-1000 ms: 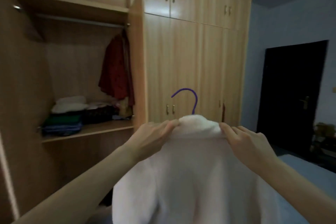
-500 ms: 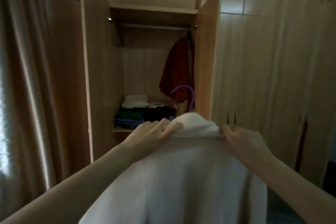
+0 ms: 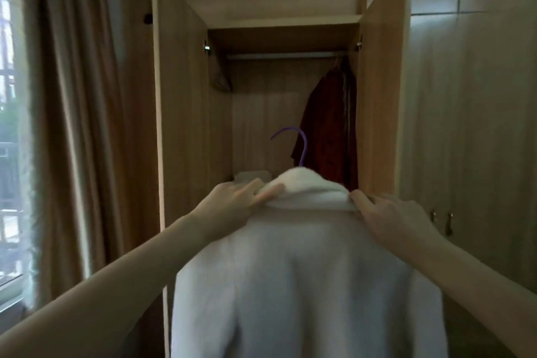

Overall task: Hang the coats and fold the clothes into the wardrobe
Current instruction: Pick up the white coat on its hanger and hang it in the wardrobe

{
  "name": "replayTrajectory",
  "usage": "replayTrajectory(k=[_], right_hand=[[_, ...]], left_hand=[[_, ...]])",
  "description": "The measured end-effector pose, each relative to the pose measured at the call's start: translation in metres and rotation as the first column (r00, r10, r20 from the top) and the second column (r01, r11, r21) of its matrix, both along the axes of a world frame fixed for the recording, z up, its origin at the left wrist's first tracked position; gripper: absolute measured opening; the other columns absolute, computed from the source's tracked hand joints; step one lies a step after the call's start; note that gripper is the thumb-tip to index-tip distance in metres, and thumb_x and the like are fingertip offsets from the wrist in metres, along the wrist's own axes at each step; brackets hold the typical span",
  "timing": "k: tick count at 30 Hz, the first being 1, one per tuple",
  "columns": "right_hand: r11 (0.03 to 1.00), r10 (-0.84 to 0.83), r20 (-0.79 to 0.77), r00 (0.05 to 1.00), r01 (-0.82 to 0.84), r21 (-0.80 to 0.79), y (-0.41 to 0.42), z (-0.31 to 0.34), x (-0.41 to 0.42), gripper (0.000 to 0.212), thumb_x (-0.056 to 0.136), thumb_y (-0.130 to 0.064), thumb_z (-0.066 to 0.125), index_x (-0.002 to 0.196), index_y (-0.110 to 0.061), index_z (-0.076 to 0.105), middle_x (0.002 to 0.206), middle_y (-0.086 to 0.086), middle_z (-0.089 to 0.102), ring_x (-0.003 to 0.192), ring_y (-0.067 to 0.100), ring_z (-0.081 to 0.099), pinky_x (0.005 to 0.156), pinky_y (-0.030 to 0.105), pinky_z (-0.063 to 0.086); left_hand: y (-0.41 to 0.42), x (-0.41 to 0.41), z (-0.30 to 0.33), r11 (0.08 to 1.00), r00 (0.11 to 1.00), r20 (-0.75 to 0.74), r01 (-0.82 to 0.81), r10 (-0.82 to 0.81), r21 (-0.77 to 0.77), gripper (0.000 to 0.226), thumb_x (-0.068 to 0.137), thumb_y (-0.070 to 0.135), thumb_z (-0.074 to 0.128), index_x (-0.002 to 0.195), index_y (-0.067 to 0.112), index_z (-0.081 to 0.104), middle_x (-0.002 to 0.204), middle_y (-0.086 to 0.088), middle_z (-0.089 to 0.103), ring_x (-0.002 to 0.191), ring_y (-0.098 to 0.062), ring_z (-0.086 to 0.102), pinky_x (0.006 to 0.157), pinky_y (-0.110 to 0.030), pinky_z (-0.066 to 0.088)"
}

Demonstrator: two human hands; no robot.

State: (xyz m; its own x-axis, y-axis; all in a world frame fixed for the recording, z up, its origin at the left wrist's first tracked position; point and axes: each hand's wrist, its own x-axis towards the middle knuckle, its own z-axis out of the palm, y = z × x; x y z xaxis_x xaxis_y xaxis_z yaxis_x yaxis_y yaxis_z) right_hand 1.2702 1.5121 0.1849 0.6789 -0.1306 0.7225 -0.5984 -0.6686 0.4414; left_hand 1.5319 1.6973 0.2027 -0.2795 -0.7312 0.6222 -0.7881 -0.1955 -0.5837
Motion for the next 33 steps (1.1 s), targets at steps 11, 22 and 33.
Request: replayTrajectory(k=[11, 22, 33], right_hand=[[0.988, 0.017, -0.024, 1.0, -0.013, 0.153, -0.093, 0.011, 0.09, 0.048, 0.101, -0.028, 0.034, 0.147, -0.024, 0.02, 0.089, -0.005, 0.043, 0.074, 0.015, 0.05, 0.054, 0.03, 0.038], [0.981, -0.051, 0.016, 0.999, 0.047, 0.189, -0.185, 0.028, 0.202, 0.068, 0.096, -0.02, 0.04, 0.152, -0.022, 0.001, 0.121, -0.002, 0.039, 0.089, 0.016, 0.054, 0.053, 0.031, 0.043], [0.999, -0.038, -0.04, 0.998, 0.039, 0.022, -0.304, 0.068, 0.302, 0.086, 0.074, -0.002, 0.058, 0.146, -0.035, 0.024, 0.099, 0.0, 0.038, 0.05, 0.017, 0.045, 0.034, 0.02, 0.013]], left_hand=[[-0.094, 0.07, 0.018, 0.992, 0.988, -0.085, -0.128, 0.128, 0.007, 0.08, 0.079, 0.001, 0.059, 0.14, 0.032, 0.018, 0.094, -0.003, 0.058, 0.061, -0.021, 0.058, 0.043, -0.031, 0.033], [-0.203, 0.194, 0.032, 0.995, 0.997, 0.048, -0.052, 0.056, -0.085, 0.088, 0.067, -0.001, 0.065, 0.142, 0.028, 0.029, 0.091, -0.006, 0.059, 0.051, -0.022, 0.055, 0.039, -0.028, 0.033], [-0.341, 0.311, 0.068, 0.988, 0.998, 0.061, 0.024, -0.015, -0.156, 0.087, 0.062, -0.001, 0.062, 0.139, 0.029, 0.035, 0.092, -0.005, 0.058, 0.05, -0.023, 0.056, 0.041, -0.028, 0.03]])
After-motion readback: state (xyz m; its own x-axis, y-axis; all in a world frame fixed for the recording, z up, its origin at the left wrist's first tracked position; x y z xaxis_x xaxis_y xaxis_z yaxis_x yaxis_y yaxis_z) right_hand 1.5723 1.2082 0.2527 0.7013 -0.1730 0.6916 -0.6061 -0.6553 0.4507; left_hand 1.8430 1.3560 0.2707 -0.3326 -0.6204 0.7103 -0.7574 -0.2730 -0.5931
